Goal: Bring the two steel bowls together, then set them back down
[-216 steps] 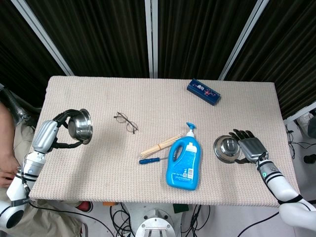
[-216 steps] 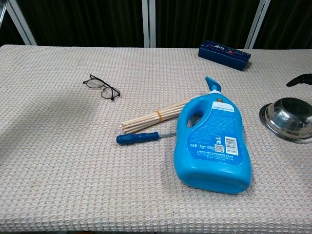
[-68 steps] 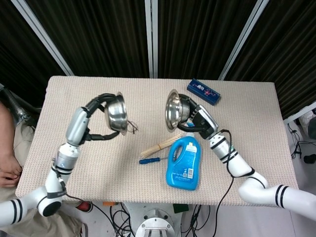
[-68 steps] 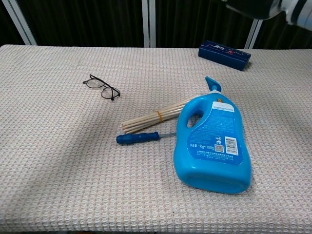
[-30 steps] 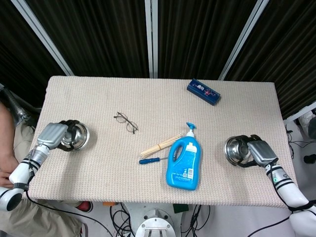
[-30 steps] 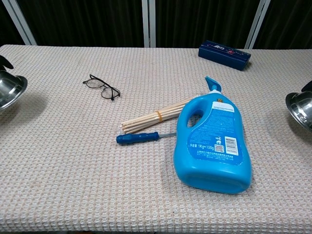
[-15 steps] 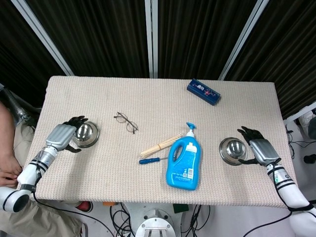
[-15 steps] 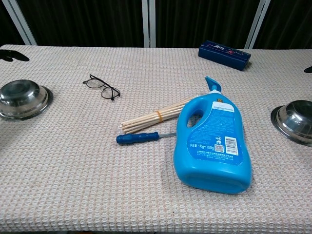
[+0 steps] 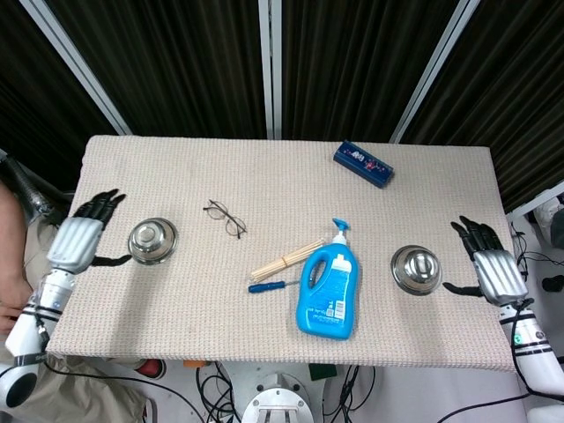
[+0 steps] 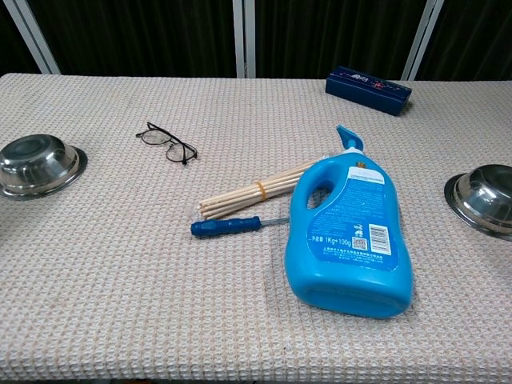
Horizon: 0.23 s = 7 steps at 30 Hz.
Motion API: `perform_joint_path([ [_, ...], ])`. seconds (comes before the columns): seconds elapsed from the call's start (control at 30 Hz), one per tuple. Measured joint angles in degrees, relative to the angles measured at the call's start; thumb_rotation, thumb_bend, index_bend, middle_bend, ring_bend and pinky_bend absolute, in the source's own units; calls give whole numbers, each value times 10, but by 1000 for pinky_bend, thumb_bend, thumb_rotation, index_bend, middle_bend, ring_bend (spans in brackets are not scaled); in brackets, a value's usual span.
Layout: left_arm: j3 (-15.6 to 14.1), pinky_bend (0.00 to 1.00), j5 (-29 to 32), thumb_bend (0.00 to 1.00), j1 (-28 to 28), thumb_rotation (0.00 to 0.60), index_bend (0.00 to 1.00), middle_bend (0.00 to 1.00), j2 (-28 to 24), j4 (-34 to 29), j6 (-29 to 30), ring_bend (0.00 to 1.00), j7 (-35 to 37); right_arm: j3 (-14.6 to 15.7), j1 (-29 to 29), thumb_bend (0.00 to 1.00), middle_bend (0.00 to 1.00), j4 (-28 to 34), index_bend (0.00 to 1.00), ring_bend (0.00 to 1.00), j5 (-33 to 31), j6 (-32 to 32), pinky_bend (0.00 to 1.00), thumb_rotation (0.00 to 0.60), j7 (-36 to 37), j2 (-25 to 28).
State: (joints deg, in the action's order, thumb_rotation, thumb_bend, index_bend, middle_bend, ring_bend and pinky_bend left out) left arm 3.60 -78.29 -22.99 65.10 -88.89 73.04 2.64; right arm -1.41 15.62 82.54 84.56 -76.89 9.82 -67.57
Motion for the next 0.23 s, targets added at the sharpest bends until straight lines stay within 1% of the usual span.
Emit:
perform_joint_path([
  [0.07,-7,146,-15,0,42,495,0,0,4,1,74,0,4,4,-35,16,0,-5,0,0,4,-56,0,600,-14,-12],
  [0.13,-18,141,-28,0,85,495,0,0,10,6,131,0,8,12,-74,23,0,-13,0,0,5,-96,0,600,-25,-25],
  [0.23,-42,137,-52,0,151,493,0,0,25,25,192,0,17,26,-117,26,0,-33,0,0,5,-121,0,600,-32,-45],
])
